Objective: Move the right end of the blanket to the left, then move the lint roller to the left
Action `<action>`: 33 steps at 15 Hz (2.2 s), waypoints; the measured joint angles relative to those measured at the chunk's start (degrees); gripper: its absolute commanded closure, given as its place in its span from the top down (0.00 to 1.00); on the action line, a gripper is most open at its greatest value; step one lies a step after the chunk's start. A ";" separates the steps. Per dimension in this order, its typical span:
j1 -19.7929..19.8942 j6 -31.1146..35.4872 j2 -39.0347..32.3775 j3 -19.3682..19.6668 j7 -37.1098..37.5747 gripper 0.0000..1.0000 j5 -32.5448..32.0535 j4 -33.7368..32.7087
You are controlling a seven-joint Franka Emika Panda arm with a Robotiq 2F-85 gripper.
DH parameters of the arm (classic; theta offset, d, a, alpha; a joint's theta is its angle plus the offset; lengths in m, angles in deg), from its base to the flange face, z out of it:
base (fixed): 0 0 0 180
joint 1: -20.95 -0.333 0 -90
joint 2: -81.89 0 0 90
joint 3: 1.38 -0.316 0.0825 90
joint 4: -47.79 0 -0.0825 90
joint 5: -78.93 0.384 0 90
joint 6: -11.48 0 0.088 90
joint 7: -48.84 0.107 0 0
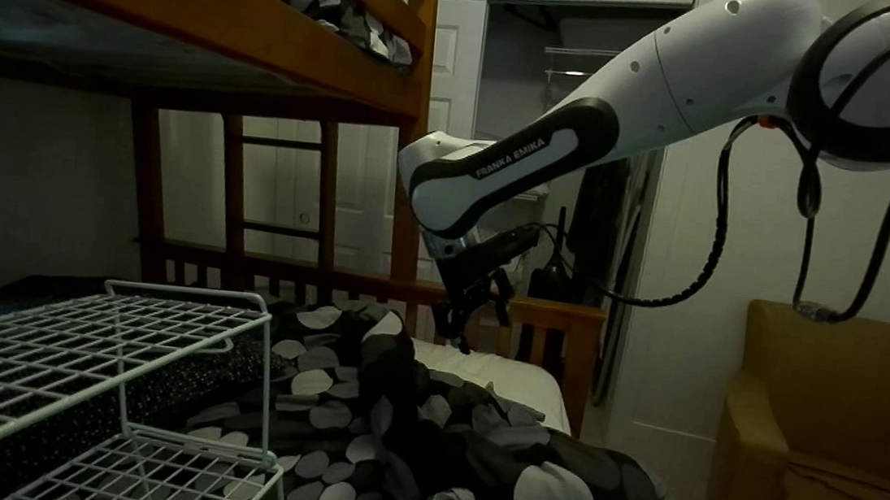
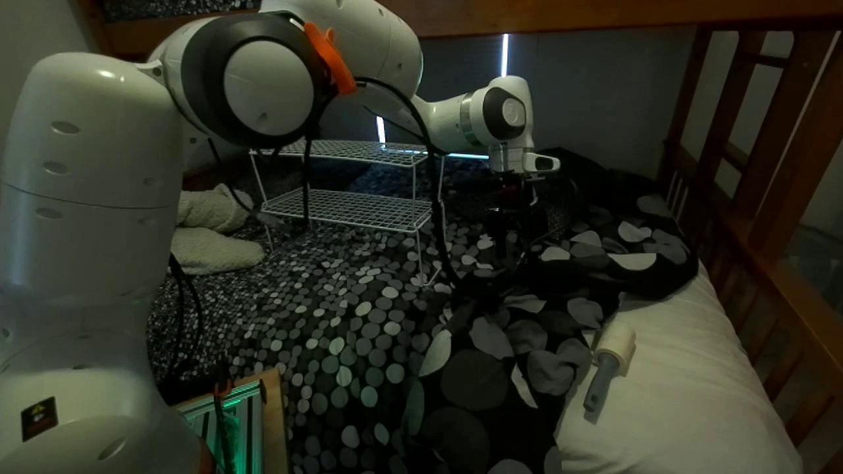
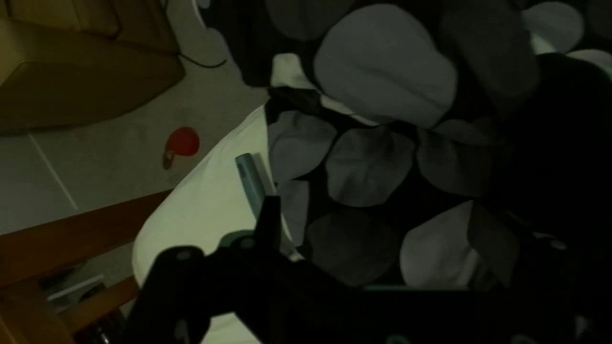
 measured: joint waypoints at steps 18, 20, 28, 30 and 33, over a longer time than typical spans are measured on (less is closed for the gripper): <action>11.94 15.26 -5.66 1.07 -24.57 1.00 -3.91 -6.55; 13.41 15.92 -8.08 1.16 -28.93 1.00 -3.19 -9.03; 13.29 14.35 -12.47 2.22 -29.00 1.00 -3.15 -14.29; 14.03 11.95 -13.70 1.80 -30.78 1.00 0.01 -15.61; 16.58 8.62 -16.96 0.19 -37.47 1.00 5.47 -18.65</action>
